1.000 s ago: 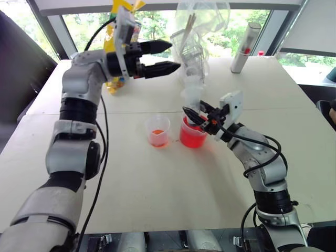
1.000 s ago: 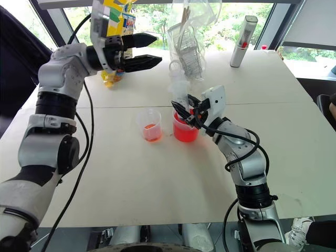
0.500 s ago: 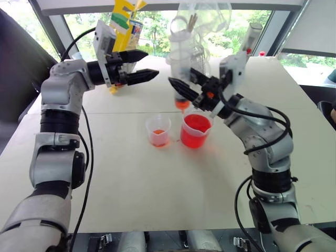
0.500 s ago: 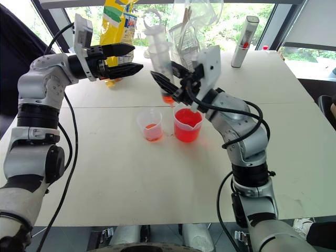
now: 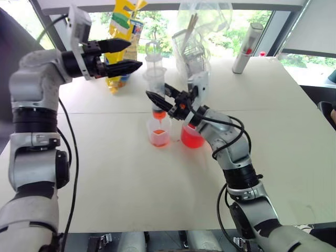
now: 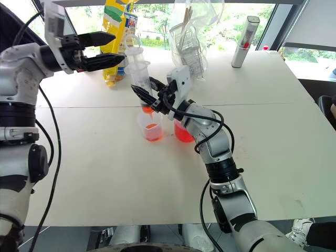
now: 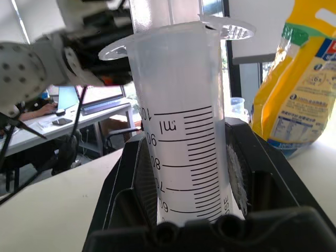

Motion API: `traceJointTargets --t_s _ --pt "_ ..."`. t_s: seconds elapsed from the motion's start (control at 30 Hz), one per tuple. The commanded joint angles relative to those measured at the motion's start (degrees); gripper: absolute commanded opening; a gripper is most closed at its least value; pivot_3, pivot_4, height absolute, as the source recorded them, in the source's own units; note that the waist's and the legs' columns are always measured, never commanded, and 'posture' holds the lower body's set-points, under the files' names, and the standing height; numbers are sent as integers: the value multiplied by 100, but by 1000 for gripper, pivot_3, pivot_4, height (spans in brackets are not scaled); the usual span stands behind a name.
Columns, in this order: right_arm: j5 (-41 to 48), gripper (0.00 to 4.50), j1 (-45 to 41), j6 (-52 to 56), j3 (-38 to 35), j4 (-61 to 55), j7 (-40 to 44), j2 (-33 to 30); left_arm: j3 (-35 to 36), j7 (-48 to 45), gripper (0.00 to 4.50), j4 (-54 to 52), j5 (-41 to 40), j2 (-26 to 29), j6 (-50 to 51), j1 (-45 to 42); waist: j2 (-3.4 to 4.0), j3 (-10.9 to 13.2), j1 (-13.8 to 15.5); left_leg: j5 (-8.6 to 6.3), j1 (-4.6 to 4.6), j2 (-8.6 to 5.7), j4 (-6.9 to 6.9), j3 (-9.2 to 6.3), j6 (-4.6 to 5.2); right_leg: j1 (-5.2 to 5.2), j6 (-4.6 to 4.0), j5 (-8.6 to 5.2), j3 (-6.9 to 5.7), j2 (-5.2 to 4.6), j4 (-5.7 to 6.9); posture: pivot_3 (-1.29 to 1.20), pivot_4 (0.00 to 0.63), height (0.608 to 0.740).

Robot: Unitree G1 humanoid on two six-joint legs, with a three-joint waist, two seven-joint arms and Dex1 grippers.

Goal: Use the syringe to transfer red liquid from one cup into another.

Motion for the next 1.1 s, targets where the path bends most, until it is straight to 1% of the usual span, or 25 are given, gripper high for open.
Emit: traceJointTargets --t_s 0.03,0.23,0.37,0.5,0.67,0.73,0.8,1.0,1.03,1.1 --pt "-93 1436 74 -354 21 5 83 88 182 -222 4481 -264 -258 257 239 -143 0 0 -3 0 1 0 0 0 0 0 0 0 0 0 1 0 150 739" --pt "-173 1436 127 -432 26 63 92 124 227 -346 4481 -280 -487 260 434 -284 0 0 -29 1 2 0 2 -3 -1 0 0 0 -2 0 6 0 150 739" --pt "-228 1436 147 -441 38 76 101 120 102 -446 4481 -240 -503 102 431 -373 0 0 -40 1 1 0 2 -3 -2 0 0 0 -2 0 6 0 150 739" --pt "-278 1436 155 -440 72 64 99 133 -66 -376 4481 -175 -375 -260 334 -342 0 0 -41 1 3 0 2 -3 -2 2 0 0 -3 0 6 0 150 739" --pt "-348 1436 155 -436 90 51 65 179 -183 -216 4481 8 -187 -545 80 -331 0 0 -93 1 2 0 2 -3 -2 1 0 0 -1 0 5 0 150 739" --pt "-371 1436 164 -442 99 44 66 176 -184 -154 3969 124 -144 -653 -16 -377 0 0 -124 1 2 0 1 -4 -2 1 0 0 0 1 6 0 150 739" --pt "-389 1436 173 -443 99 34 65 175 -162 -148 3217 202 -151 -704 -36 -424 0 0 -137 1 2 1 1 -4 -2 1 0 0 0 1 6 0 150 739" --pt "-415 1436 186 -440 83 9 49 170 -199 -299 209 119 -208 -695 59 -379 0 0 -129 1 3 0 -1 -2 -2 0 0 0 2 2 5 0 150 739" --pt "-415 1436 183 -439 79 6 46 168 -218 -350 67 70 -230 -684 96 -350 0 0 -131 1 3 0 0 -2 -2 1 0 0 1 1 5 0 150 739" --pt "-410 1436 177 -427 66 -21 41 162 -248 -420 67 -42 -262 -669 165 -288 0 0 -134 1 3 -1 0 -2 -2 1 0 0 3 1 5 0 150 739"
